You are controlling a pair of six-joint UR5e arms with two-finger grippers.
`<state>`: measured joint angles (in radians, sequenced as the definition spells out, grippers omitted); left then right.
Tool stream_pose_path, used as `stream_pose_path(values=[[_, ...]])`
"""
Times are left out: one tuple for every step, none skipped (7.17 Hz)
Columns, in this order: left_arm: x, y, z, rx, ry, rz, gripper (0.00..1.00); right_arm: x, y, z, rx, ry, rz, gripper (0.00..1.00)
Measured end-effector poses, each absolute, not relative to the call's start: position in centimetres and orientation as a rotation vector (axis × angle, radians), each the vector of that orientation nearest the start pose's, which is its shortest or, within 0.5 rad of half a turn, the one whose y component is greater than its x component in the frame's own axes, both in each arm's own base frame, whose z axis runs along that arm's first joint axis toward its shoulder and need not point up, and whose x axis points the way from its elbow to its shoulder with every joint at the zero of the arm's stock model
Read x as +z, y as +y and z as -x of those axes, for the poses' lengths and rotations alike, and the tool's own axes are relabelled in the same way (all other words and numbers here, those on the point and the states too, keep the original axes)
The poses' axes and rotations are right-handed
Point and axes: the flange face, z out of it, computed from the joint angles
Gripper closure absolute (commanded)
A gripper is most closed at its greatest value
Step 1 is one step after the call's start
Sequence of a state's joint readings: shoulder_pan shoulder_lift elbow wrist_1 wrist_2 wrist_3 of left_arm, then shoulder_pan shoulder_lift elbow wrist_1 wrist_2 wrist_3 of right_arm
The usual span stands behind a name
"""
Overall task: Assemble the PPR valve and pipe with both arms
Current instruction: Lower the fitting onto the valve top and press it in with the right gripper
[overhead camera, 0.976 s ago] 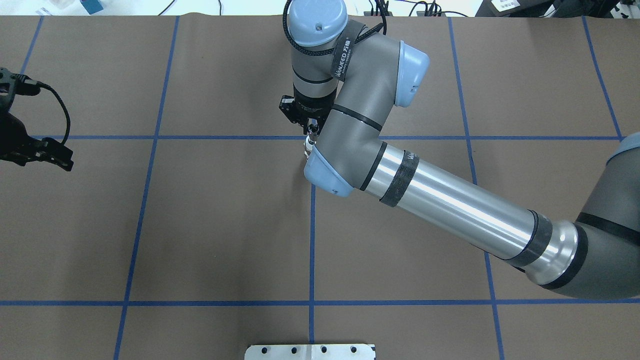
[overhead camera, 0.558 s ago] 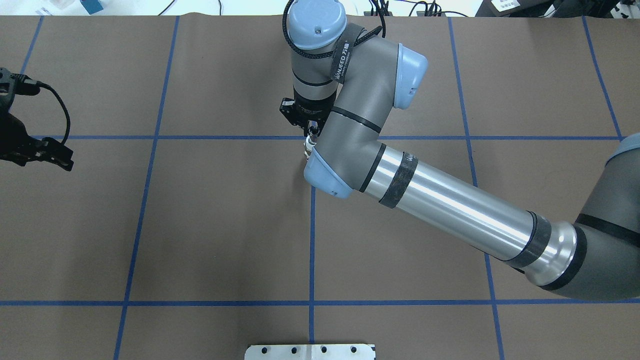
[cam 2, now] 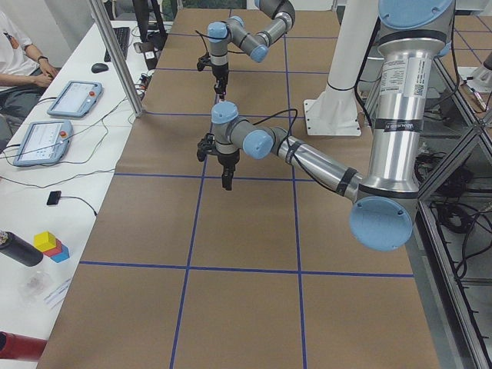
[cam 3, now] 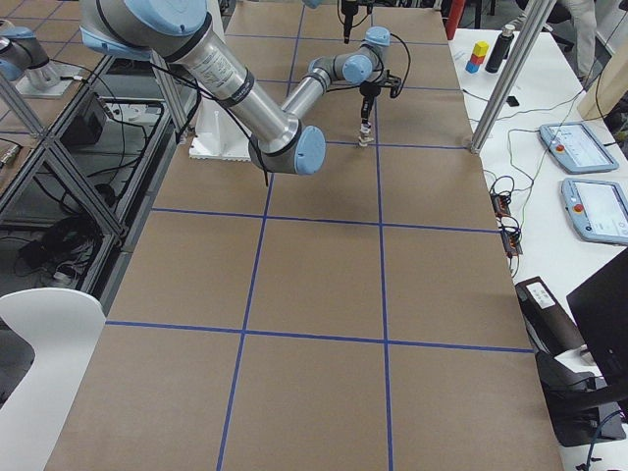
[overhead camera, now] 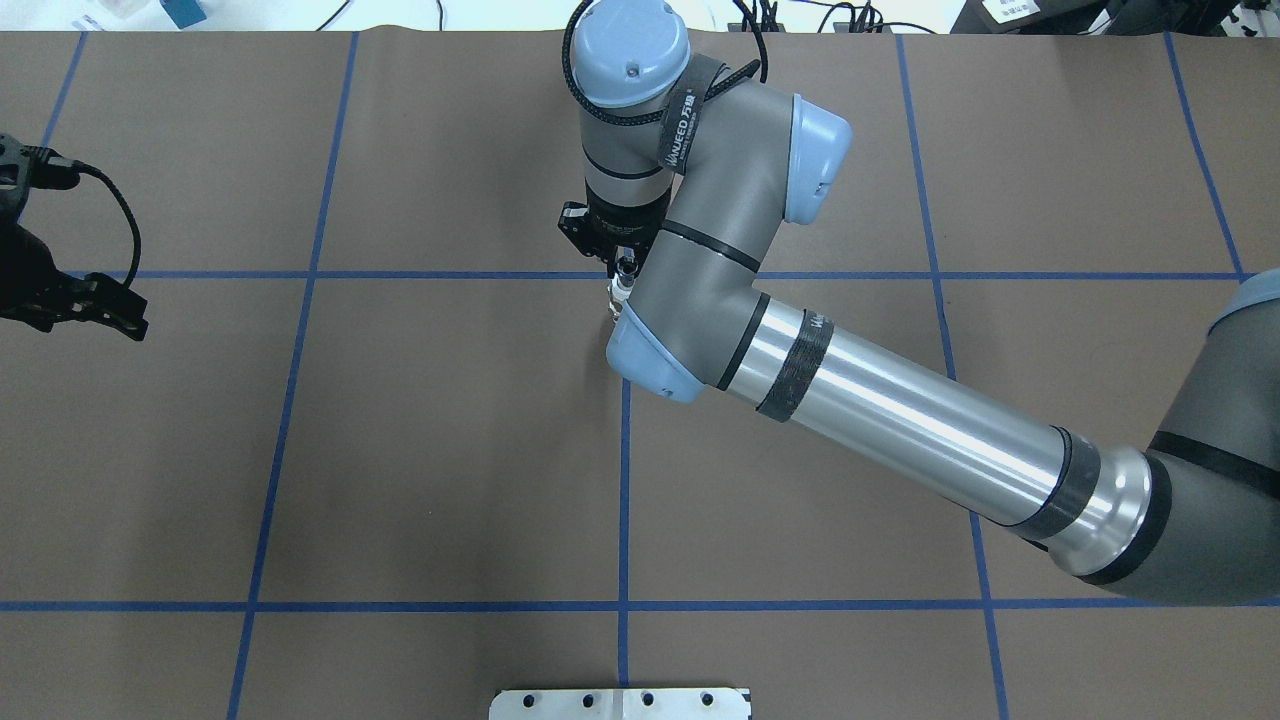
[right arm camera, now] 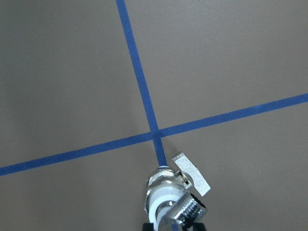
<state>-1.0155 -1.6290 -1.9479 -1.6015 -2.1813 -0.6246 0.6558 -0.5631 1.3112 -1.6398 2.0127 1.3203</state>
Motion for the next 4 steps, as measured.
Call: stream_pose_path(values=[[44.94, -47.02, -20.20, 0.076, 0.749, -0.042, 0.01, 13.06, -54.80, 56.40, 0.234, -0.786, 0.089, 0.70], [44.94, -47.02, -20.21, 0.075, 0.749, -0.041, 0.01, 13.16, -54.77, 56.45, 0.234, -0.785, 0.089, 0.62], [44.92, -47.01, -20.20, 0.075, 0.749, -0.041, 0.01, 13.23, -54.76, 56.48, 0.234, -0.784, 0.089, 0.52], [44.89, -47.02, -20.21, 0.074, 0.749, -0.041, 0.01, 13.27, -54.76, 56.49, 0.234, -0.783, 0.089, 0.46]])
